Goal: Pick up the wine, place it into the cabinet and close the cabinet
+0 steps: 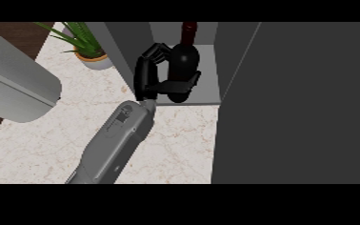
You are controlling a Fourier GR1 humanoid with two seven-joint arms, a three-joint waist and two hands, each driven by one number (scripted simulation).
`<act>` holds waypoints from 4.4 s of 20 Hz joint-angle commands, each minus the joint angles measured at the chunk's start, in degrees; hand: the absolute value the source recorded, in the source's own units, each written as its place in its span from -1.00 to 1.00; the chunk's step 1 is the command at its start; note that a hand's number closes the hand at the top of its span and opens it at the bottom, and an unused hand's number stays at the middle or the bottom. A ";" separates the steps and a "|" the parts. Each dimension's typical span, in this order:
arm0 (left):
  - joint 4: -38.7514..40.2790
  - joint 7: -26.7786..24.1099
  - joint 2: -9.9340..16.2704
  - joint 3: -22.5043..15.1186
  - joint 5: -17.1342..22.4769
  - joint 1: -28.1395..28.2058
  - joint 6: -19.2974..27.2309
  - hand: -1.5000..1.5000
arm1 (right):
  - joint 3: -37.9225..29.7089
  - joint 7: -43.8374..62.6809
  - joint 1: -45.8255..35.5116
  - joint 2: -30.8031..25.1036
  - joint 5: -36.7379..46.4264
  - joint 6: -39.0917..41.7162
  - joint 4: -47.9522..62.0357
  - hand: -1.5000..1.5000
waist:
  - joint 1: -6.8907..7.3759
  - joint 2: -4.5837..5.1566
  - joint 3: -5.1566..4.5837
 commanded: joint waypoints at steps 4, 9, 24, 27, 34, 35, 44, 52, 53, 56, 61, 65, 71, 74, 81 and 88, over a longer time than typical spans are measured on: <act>12.37 0.25 -0.19 4.16 0.21 -9.30 -0.86 1.00 | 1.73 4.28 1.65 0.99 -3.76 -1.30 -7.27 -1.00 | -0.37 0.07 -0.01; 16.16 -1.65 -0.17 4.83 3.21 -12.39 -1.26 1.00 | 3.92 1.22 4.56 3.17 -0.82 -0.67 -7.89 -1.00 | -0.64 0.09 -0.01; 32.87 -12.42 0.62 12.41 1.81 -23.14 -1.40 1.00 | 0.02 0.35 4.06 1.21 -6.61 1.25 -6.74 -1.00 | -1.65 0.42 0.03; 35.34 -16.79 -0.19 13.43 5.30 -20.25 -1.66 1.00 | -0.34 -1.44 0.29 1.04 -6.06 1.35 -1.95 -1.00 | -2.32 0.82 -0.02; 38.49 -17.13 0.39 19.94 7.90 -22.76 -7.50 1.00 | 1.90 -0.74 1.98 1.15 -3.66 1.40 -3.29 -1.00 | -2.23 0.93 -0.03; 39.34 -17.10 0.26 19.67 7.48 -23.37 -7.59 1.00 | 1.38 -0.60 0.79 0.91 -4.81 1.53 -1.82 -1.00 | -2.08 0.96 -0.02; 42.61 -17.72 2.10 20.35 6.92 -24.83 -8.78 1.00 | 1.78 1.34 -0.25 0.64 -4.97 0.56 -3.78 -1.00 | -1.99 0.84 -0.03; 46.27 -20.44 -0.19 19.34 4.79 -24.07 -3.85 -1.00 | 4.95 1.55 -1.04 2.43 -1.53 -1.40 -4.83 -1.00 | -2.73 1.01 -0.08; 46.73 -20.53 1.50 19.47 4.40 -23.25 -5.56 -1.00 | 2.19 1.11 -3.34 0.58 -3.35 -0.25 -1.19 -1.00 | -2.51 1.33 -0.07; 47.38 -19.93 1.34 19.52 3.87 -24.73 -2.95 -1.00 | 3.01 3.48 -4.13 0.65 -3.11 -1.38 -3.14 -1.00 | -2.80 1.23 -0.08; 48.94 -20.04 1.51 18.40 2.17 -24.00 -2.59 -1.00 | 4.58 1.15 -1.18 1.82 -2.29 -0.61 -2.30 -1.00 | -3.58 1.53 -0.07; 48.83 -21.49 2.88 18.56 1.79 -22.81 -2.75 -1.00 | 4.58 -0.61 -0.78 1.45 -1.76 0.30 -2.09 -1.00 | -3.74 1.66 -0.06; 47.14 -23.90 1.30 20.95 3.34 -22.66 -2.14 -1.00 | 4.79 -1.56 -0.21 1.42 -0.84 0.46 -0.96 -1.00 | -3.40 1.55 -0.07; 47.46 -23.32 0.82 20.82 2.84 -23.79 -2.29 -1.00 | 4.35 -1.84 -0.37 1.65 -3.01 0.89 -0.52 -1.00 | -3.58 1.59 -0.06; 47.16 -27.22 -0.20 20.83 2.58 -20.29 -7.29 -1.00 | 4.45 -1.25 -0.83 1.52 -2.59 0.40 -0.93 -1.00 | -3.46 1.50 -0.09; 47.57 -25.95 -0.20 19.66 1.38 -20.02 -11.71 -1.00 | 4.78 0.19 2.34 1.31 -3.32 0.13 -5.00 -1.00 | -2.79 0.92 -0.07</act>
